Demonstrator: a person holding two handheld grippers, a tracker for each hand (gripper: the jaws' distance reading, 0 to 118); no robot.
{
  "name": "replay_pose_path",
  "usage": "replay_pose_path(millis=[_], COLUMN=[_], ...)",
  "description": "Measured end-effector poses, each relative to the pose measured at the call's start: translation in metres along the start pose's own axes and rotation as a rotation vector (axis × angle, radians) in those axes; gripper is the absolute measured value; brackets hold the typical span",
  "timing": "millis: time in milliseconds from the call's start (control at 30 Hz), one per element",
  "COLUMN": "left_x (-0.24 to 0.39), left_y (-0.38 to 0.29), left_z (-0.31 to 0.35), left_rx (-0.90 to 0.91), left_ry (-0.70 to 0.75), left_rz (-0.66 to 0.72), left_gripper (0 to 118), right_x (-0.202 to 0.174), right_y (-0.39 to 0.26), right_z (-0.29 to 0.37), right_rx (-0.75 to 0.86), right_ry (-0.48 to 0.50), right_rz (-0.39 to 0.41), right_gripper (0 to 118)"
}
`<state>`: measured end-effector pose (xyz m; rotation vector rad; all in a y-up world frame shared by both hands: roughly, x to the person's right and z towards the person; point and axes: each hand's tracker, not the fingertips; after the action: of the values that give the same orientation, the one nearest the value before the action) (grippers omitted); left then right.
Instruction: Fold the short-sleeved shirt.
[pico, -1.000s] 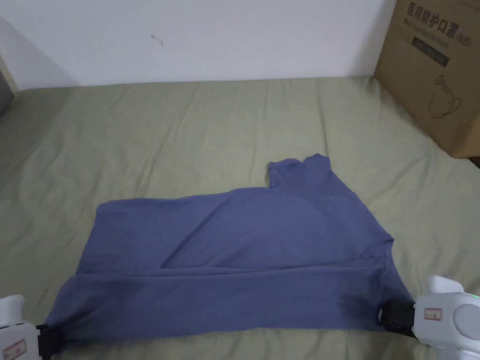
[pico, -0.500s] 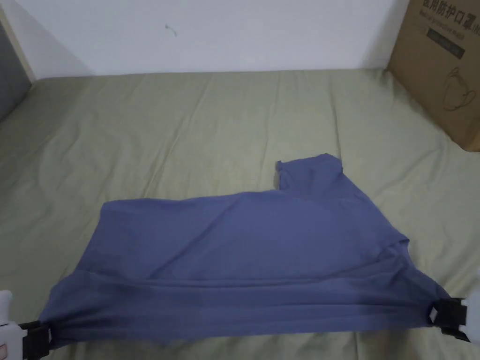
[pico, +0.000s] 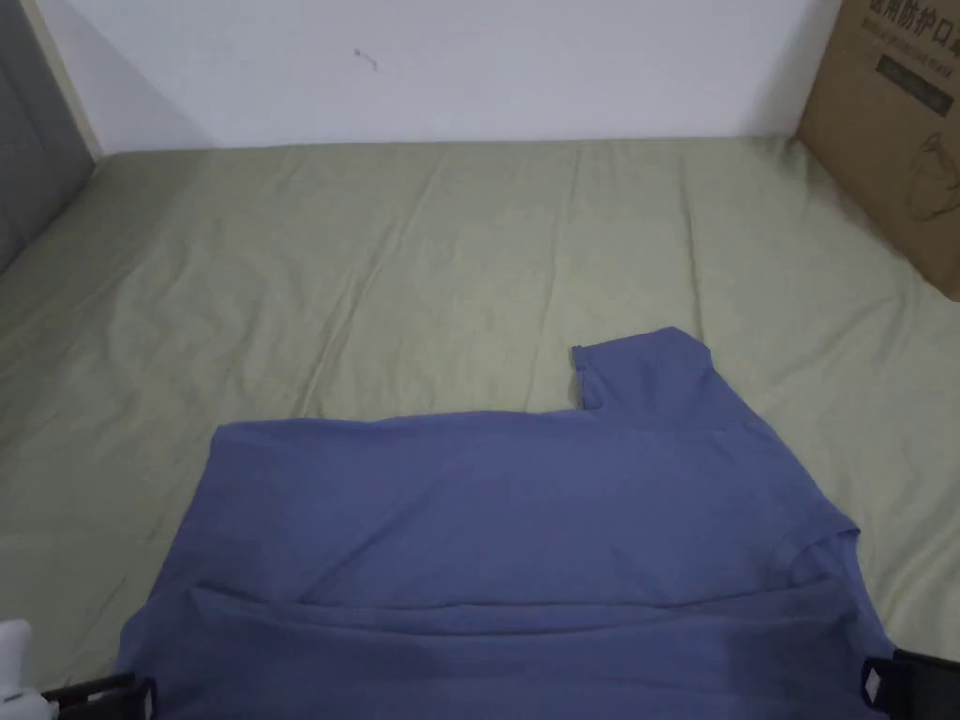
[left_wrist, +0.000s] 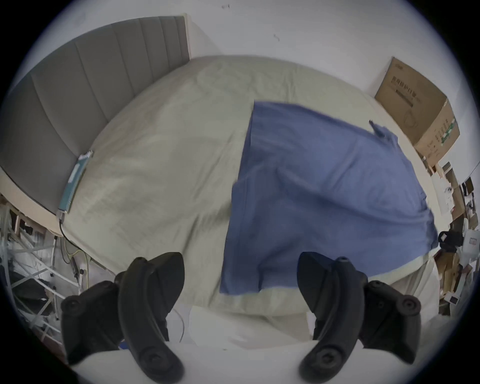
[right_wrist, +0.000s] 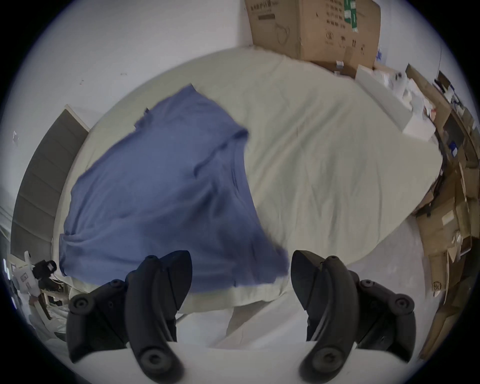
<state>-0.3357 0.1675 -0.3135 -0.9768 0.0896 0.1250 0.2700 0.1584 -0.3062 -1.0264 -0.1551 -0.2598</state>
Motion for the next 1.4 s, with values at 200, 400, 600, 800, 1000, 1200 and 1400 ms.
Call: replay_pose_path(millis=[200, 400, 600, 800, 1000, 1200, 1400], left_x=[0.027, 0.049, 0.060, 0.067, 0.059, 0.046, 0.040], left_y=[0.044, 0.066, 0.100, 0.128, 0.145, 0.181, 0.226], left_z=[-0.013, -0.058, -0.087, -0.119, -0.147, -0.175, -0.233], left_rx=[0.073, 0.032, 0.020, 0.004, -0.024, -0.028, -0.068], left_ry=[-0.110, -0.194, -0.136, -0.145, -0.115, -0.137, -0.119], left_rz=[0.070, 0.111, 0.017, 0.009, 0.000, 0.044, 0.122], left_gripper=[1, 0, 0, 0, 0, 98, 102], right_x=[-0.037, -0.052, -0.062, -0.075, -0.085, -0.088, -0.096], right_y=[0.039, 0.043, 0.146, 0.259, 0.273, 0.271, 0.267], right_z=[-0.002, -0.066, -0.099, -0.187, -0.249, -0.231, -0.240], right_rx=[0.088, -0.049, 0.074, 0.006, -0.160, -0.132, -0.146], right_ry=[0.045, 0.129, 0.166, 0.023, -0.060, -0.046, -0.048], right_rz=[0.051, -0.154, -0.005, 0.140, 0.194, 0.224, 0.220], right_gripper=[55, 0, 84, 92, 89, 26, 3])
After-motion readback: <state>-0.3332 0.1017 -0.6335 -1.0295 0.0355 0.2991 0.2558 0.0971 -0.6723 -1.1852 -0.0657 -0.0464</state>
